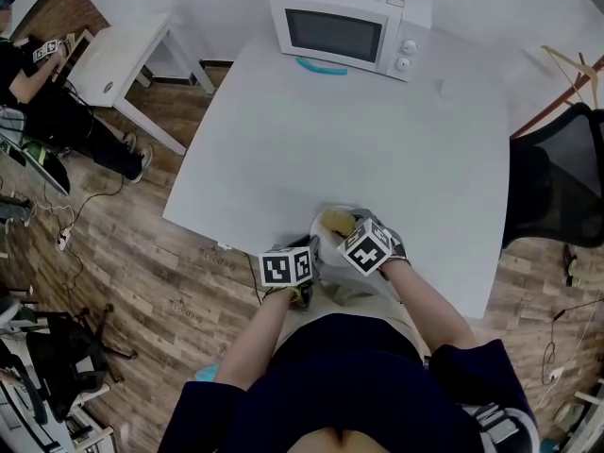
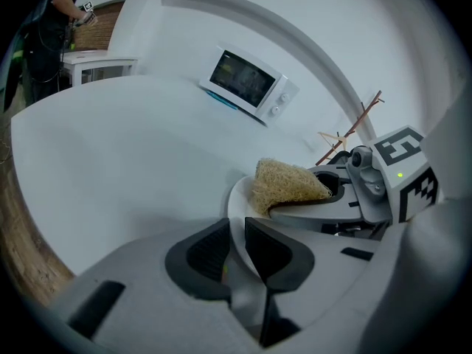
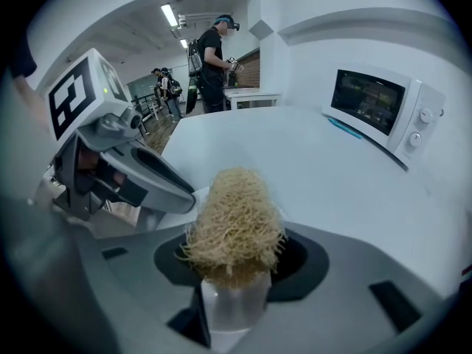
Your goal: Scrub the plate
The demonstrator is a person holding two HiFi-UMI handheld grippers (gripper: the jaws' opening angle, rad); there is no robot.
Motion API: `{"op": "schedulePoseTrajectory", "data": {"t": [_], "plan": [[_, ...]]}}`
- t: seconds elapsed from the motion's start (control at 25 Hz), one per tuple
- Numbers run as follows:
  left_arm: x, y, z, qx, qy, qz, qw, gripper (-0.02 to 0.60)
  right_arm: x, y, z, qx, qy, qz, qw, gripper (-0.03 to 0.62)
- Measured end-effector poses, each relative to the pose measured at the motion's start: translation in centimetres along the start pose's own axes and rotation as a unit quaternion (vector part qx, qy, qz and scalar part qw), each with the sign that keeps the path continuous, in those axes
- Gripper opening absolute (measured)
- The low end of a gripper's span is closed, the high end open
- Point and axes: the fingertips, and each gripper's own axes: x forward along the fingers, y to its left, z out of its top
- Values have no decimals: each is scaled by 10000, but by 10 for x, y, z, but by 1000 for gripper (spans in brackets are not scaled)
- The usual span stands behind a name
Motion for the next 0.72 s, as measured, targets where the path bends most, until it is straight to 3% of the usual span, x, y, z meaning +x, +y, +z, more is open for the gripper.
{"op": "schedulePoseTrajectory", "data": {"t": [0.36, 0.72], "plan": [[-3, 4, 3, -84, -34, 103, 9999, 72, -2, 29, -5, 256, -47, 290, 9992, 186], [-1, 6, 3, -57, -27, 117, 9999, 72, -17, 42, -33, 451, 175, 247, 9985, 186]]}}
